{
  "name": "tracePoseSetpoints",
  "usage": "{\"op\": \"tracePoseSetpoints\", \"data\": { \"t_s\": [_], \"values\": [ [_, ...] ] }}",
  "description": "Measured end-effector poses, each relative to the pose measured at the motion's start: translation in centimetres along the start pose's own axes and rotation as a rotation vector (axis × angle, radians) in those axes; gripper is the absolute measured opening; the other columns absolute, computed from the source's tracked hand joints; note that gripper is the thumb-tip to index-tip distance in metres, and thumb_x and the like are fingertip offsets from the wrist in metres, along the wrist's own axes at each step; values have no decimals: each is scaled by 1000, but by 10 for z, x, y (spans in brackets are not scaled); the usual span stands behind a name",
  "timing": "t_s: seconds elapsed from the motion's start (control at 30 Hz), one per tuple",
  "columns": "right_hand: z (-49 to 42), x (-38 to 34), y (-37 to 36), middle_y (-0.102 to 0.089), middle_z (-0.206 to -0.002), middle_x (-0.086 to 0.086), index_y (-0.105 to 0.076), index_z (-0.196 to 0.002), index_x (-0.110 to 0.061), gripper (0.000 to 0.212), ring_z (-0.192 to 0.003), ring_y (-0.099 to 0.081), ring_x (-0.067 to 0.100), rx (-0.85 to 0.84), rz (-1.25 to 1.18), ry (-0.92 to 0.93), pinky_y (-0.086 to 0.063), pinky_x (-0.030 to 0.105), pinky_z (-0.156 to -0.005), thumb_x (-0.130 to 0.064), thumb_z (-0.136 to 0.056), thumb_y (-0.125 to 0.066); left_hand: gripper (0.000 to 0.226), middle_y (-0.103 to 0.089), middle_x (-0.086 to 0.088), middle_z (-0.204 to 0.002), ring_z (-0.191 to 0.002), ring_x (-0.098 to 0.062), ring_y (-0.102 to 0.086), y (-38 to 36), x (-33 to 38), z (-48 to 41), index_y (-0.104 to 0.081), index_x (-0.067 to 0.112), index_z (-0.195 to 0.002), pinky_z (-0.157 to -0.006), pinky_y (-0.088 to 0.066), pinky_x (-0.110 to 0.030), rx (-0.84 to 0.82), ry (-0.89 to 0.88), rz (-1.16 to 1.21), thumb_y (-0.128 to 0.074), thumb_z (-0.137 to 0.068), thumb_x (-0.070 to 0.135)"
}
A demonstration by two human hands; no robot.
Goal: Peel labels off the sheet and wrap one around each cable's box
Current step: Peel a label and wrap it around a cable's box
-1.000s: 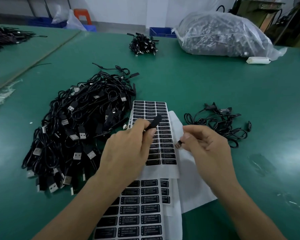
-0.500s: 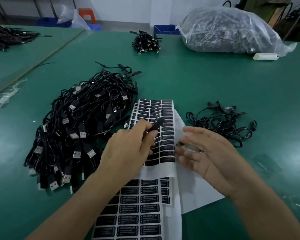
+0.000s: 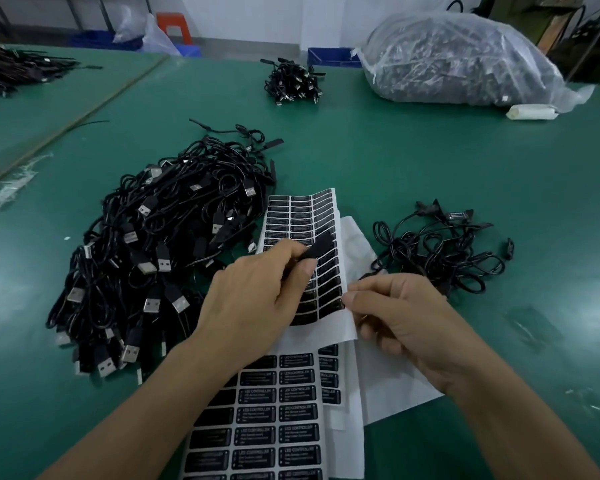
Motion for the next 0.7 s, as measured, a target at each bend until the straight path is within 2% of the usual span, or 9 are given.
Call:
{"op": "tracePoseSetpoints", "data": {
  "t_s": [0.1, 0.2, 0.37, 0.57, 0.7],
  "values": [
    [0, -1, -1, -62, -59, 5, -74, -73, -11, 20, -43, -51, 7, 2, -5, -2, -29, 14, -33, -12, -92, -67, 48, -59, 14, -70, -58, -8, -54, 2, 3, 1, -62, 30, -97, -50, -38, -32, -15, -9, 59, -26, -95, 62],
    [1, -2, -3, -63, -56, 3, -73, -74, -7, 20, -40, -51, 5, -1, -27, 6, -30, 11, -34, -10, -93, -66, 47, -60, 7, -72, -59, -16, -55, 3, 6, 4, -54, 27, -83, -57, -48, -43, -47, 4, 110, -24, -92, 62],
    [0, -1, -4, -64, -58, -3, -75, -62, -19, 32, -42, -48, 3, -13, -24, 39, -33, 10, -38, -13, -93, -67, 38, -54, -6, -63, -58, -27, -53, 2, 7, 5, -40, 24, -76, -64, -50, -55, -102, 21, 214, -25, -91, 57],
    [-2, 5, -2, -57, -55, -5, -72, -69, -15, 25, -43, -37, 5, 22, 100, 117, -32, 14, -41, -24, -92, -68, 40, -53, -4, -61, -55, -25, -51, 0, 7, 3, -38, 21, -73, -59, -47, -48, -105, 19, 197, -27, -88, 56],
    [-2, 6, -2, -56, -55, -4, -71, -69, -15, 25, -43, -36, 5, 25, 107, 118, -31, 13, -41, -25, -92, -67, 35, -59, 6, -63, -56, -14, -55, 1, 7, 3, -44, 23, -76, -60, -48, -42, -145, 33, 118, -37, -79, 57]
  ]
}}
Point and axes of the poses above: each hand's wrist, its own z-axis away from the middle knuckle, its own y-axis out of the back of the hand, x = y × z, the point moved 4 cm from there along -z, towards the middle knuckle
